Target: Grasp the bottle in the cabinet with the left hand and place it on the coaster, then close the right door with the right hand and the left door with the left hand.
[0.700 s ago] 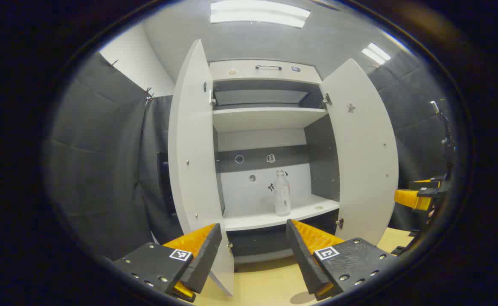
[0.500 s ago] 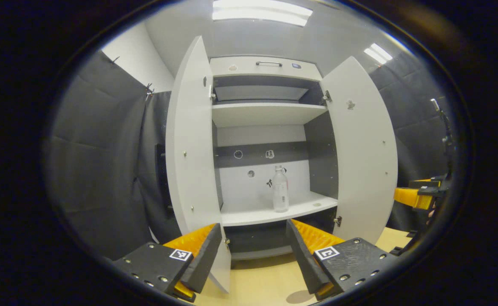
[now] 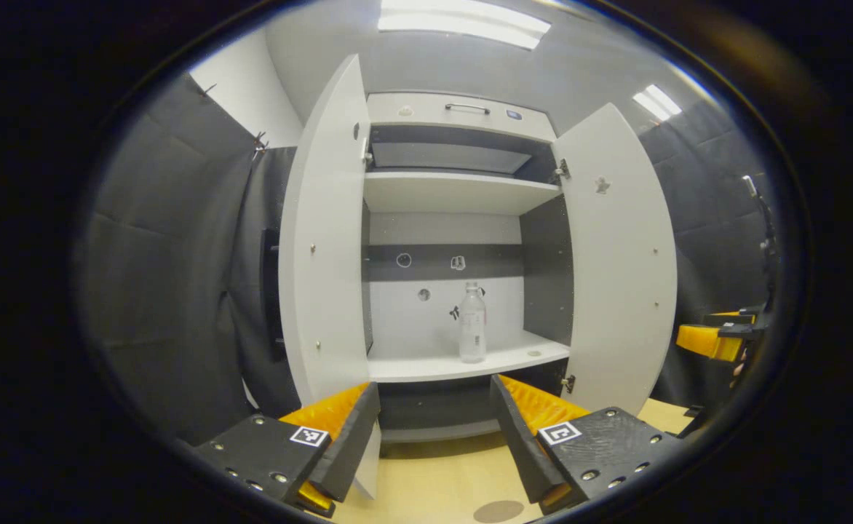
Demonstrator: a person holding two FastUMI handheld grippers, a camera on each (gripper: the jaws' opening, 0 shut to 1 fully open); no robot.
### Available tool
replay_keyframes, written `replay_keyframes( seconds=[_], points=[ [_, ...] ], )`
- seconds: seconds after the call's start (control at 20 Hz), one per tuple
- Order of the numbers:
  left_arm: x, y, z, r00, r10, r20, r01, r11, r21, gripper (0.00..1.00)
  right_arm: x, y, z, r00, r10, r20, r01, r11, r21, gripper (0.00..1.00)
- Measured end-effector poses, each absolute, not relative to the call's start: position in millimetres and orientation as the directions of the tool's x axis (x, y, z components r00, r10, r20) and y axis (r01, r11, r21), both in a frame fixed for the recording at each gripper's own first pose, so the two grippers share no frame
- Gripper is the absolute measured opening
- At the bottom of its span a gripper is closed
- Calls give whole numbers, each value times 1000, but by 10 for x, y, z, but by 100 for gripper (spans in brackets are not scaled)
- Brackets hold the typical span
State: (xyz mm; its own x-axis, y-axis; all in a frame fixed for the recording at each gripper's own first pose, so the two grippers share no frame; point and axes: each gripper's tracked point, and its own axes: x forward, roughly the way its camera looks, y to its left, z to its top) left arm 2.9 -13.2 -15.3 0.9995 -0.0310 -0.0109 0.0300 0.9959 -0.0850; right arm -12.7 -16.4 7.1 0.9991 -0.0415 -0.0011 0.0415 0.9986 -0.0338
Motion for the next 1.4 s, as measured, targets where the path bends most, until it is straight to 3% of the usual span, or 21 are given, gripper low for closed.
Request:
replay_keyframes(
  seconds=[0.15,0.2,0.25,0.45,0.5,0.75,0.9,0.95,1.15,1.2,1.25,1.4],
  points=[
    [65,-150,-193,999,-32,-14,31,996,-89,96,-145,-270,91,998,-64,0,64,997,-35,99],
    [82,-144,-215,999,-31,-17,29,995,-92,96,-154,-301,89,998,-70,-1,70,997,-36,94],
    [102,-141,-225,999,-30,-19,28,995,-97,96,-158,-325,101,997,-79,-2,78,996,-35,99],
    [221,-155,-238,999,-37,-25,34,990,-137,96,-205,-493,164,993,-119,4,119,992,-38,99],
    [249,-180,-226,999,-45,-25,40,989,-145,89,-227,-542,167,991,-131,4,131,991,-38,99],
    [482,-368,-116,997,-77,-15,74,989,-129,89,-341,-854,256,977,-213,21,214,976,-32,99],
    [740,-496,-46,995,-98,-17,94,985,-147,89,-379,-1082,348,962,-269,46,271,962,-41,94],
    [823,-523,-26,995,-103,-17,99,983,-156,89,-363,-1161,355,957,-287,46,289,957,-39,99],
    [1273,-558,81,994,-107,-13,104,982,-156,89,-210,-1440,383,938,-343,45,344,939,-27,99],
    [1392,-559,116,995,-104,-9,101,984,-147,89,-161,-1502,389,935,-351,46,352,936,-21,94],
    [1506,-554,122,995,-99,-13,97,987,-132,89,-102,-1555,388,934,-356,39,356,934,-8,99],
    [1885,-568,164,996,-90,-14,88,991,-106,89,23,-1732,330,931,-365,15,365,931,24,99]
  ],
)
